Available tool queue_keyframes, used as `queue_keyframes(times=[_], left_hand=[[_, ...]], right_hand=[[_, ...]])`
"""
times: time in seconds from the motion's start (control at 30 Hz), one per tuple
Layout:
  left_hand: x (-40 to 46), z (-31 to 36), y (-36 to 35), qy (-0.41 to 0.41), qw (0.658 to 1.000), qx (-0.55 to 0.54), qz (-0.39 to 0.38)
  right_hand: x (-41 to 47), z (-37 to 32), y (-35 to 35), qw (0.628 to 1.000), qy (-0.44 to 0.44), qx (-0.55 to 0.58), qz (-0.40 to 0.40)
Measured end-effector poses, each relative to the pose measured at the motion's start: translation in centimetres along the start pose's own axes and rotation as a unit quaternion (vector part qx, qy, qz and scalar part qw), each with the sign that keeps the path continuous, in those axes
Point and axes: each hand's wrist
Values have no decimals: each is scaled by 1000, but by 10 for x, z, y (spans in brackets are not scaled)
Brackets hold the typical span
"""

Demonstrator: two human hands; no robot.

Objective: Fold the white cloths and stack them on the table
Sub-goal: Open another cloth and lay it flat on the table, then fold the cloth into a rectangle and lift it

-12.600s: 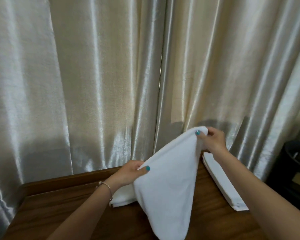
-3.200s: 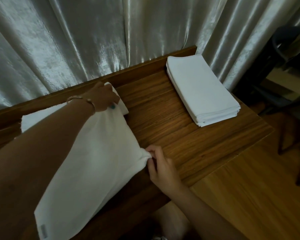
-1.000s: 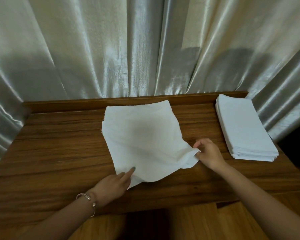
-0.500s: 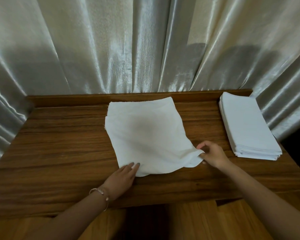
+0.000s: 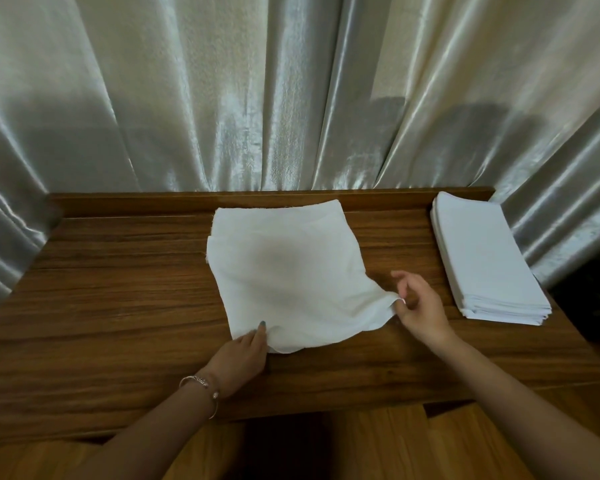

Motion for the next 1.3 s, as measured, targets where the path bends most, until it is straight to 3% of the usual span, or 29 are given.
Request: queue_keyframes(times=[0.07,0.13,0.23,0.37,0.47,0.6,0.73,0.87,1.03,1.3], left_hand=[[-4,-9,4,-18,999,-15,29],[-16,-30,23,41,997,-52,43],[-43,-79,54,92,982,-69,152],[-73,-133,101,94,987,-16,132],[-83,-165,135,82,979,7,187],[-86,-200,168,98,958,17,269],[-79,-222,190,103,939,-6,328],[-77,-248,199,110,924,-31,366],[-89,-261,222,99,899,-57,422],[-135,-254,236,72,892,-49,443]], right_hand=[[4,-1,4,999,47,-6,1],[11,-7,12,997,81,-17,-7],[25,-26,26,986,136,-74,-57],[48,-74,42,973,224,-58,19],[69,-112,57,961,259,-90,28],[97,-150,77,952,257,-162,-22],[108,-176,93,964,194,-158,-92],[106,-200,92,950,233,-208,-9],[108,-224,105,951,244,-171,79],[84,-253,129,937,278,-193,83]])
Point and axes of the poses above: each hand's wrist, its own x-axis towards the middle knuckle, its own y-axis out of the back of the hand, z = x × y, and after that the axes turned 7 degrees about -y, right-handed
